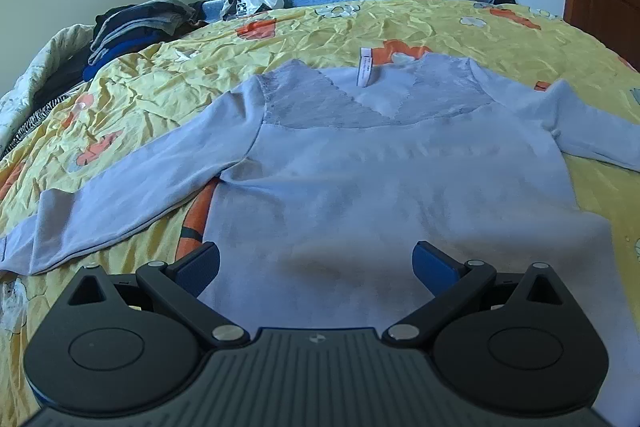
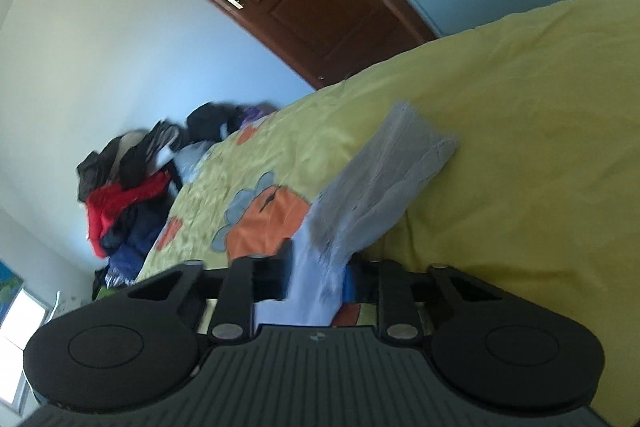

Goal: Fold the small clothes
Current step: 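Grasp the cuff of the sleeve nearest the right tool with the right tool, then carry the held sleeve across the shirt body and open the right tool, then grasp the cuff of the other sleeve with the left tool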

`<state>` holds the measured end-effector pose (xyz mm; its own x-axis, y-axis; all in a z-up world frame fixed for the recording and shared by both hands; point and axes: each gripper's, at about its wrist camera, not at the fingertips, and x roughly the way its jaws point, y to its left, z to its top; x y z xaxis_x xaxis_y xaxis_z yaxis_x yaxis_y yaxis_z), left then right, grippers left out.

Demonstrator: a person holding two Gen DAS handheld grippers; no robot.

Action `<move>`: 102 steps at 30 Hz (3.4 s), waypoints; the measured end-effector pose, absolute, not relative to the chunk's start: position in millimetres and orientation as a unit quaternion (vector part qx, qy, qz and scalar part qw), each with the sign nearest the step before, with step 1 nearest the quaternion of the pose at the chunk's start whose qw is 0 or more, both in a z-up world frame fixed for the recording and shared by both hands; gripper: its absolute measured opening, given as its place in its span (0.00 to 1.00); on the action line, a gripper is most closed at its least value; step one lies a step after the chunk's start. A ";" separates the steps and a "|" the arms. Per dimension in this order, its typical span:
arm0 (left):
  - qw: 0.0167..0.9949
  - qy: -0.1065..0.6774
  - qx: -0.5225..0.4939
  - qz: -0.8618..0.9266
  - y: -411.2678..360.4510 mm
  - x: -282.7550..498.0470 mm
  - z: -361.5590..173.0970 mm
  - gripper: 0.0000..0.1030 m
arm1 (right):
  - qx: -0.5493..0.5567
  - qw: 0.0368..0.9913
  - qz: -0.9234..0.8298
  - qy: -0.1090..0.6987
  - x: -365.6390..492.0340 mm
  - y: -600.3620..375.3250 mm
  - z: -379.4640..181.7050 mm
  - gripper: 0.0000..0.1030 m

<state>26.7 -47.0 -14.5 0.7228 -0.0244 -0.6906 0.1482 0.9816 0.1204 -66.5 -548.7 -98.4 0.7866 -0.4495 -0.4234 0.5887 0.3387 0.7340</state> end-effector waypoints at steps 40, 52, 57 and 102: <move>0.934 0.353 0.047 0.031 36.4 43.6 -9.0 1.00 | 0.355 0.914 0.035 0.195 148.5 -256.7 6.3 0.09; 0.931 0.358 0.028 0.060 68.6 45.3 -10.6 1.00 | 0.322 0.908 0.086 0.254 184.8 -160.4 -1.7 0.09; 0.930 0.359 0.030 0.069 76.2 43.8 -11.5 1.00 | 0.308 0.906 0.105 0.269 199.8 -130.7 -5.6 0.09; 0.913 0.326 -0.157 0.190 214.9 12.4 -10.5 1.00 | 0.204 0.883 0.247 0.343 167.3 -43.1 6.2 0.65</move>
